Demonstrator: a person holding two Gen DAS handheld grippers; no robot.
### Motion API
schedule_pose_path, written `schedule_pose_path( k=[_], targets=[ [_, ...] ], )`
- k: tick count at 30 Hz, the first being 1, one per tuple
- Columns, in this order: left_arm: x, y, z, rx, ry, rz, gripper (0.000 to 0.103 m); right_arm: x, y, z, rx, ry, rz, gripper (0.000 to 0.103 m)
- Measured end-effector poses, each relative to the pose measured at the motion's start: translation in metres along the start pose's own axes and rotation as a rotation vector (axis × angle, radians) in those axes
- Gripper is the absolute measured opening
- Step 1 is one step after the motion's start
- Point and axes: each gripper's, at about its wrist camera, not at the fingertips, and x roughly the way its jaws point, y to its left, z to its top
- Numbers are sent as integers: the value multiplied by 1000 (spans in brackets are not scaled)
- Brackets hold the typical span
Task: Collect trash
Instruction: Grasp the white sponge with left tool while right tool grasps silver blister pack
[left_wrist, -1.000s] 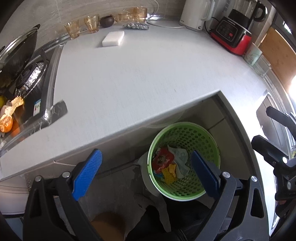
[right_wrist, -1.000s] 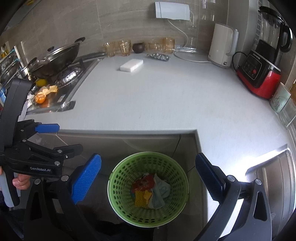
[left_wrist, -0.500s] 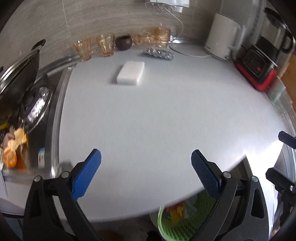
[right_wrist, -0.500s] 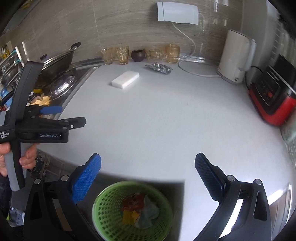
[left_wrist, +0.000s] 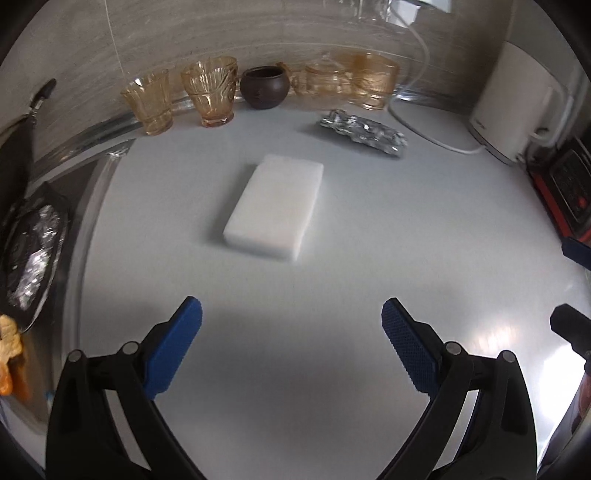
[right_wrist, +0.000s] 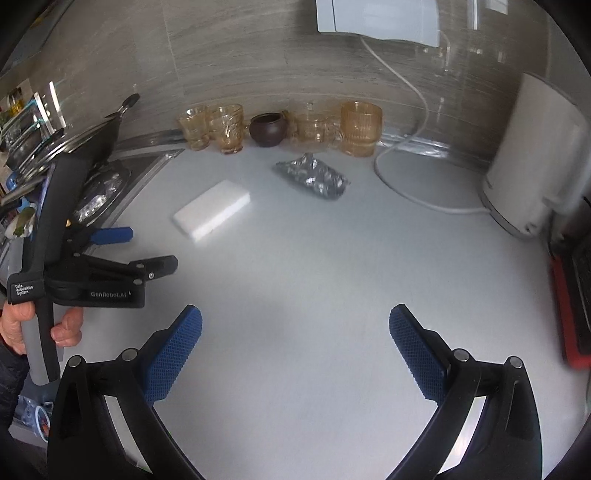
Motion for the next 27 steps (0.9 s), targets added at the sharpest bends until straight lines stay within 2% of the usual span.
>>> schedule_pose_path(
  k=[7, 15, 18, 22, 27],
  targets=[
    [46, 1, 33, 17, 24, 40, 94, 50, -27, 34, -19, 15, 20, 101],
    [78, 6, 58, -11, 56, 35, 93, 82, -43, 52, -29, 25, 28, 101],
    [83, 4, 62, -16, 59, 39, 86, 88, -45, 57, -25, 27, 45, 101],
    [83, 2, 66, -21, 51, 39, 67, 96, -47, 65, -29, 29, 56, 101],
    [83, 2, 67, -33, 65, 44, 64, 108, -45, 72, -73, 36, 72, 101]
  ],
)
